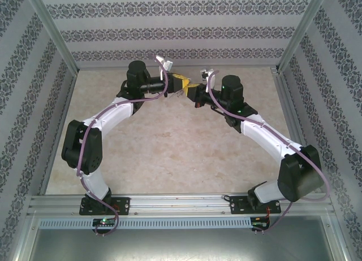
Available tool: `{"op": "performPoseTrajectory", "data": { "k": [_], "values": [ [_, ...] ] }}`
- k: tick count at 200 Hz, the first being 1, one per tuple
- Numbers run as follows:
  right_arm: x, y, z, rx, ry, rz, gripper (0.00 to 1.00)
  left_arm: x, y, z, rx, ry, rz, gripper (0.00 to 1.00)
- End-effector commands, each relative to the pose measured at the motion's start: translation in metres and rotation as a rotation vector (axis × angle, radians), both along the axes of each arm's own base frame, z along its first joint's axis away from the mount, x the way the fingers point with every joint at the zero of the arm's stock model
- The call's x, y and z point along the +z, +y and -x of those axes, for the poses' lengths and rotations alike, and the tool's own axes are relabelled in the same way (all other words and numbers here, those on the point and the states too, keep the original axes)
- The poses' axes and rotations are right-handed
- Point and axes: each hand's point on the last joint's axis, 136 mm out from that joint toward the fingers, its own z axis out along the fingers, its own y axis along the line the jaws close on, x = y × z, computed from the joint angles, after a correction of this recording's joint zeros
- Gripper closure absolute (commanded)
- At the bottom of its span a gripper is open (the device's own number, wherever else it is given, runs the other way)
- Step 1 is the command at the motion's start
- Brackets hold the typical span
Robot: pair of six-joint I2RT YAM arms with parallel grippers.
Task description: Put the keys on the keyring
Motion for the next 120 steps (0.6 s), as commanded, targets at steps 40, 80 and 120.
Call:
{"op": "performPoseTrajectory", "data": {
  "k": [40, 80, 120],
  "values": [
    [0.021, -0.023, 0.016, -0.031, -0.038, -0.047, 0.75, 0.03, -0.005, 0.011, 0.009, -0.118, 0.064, 1.0],
    [0.041, -0.048, 0.026, -0.074, -0.075, -0.083, 0.64, 0.03, -0.005, 0.011, 0.005, -0.119, 0.068, 1.0],
    [0.068, -0.073, 0.024, -0.163, -0.121, -0.131, 0.6, 0.031, -0.006, 0.013, -0.003, -0.125, 0.068, 1.0]
  ]
}}
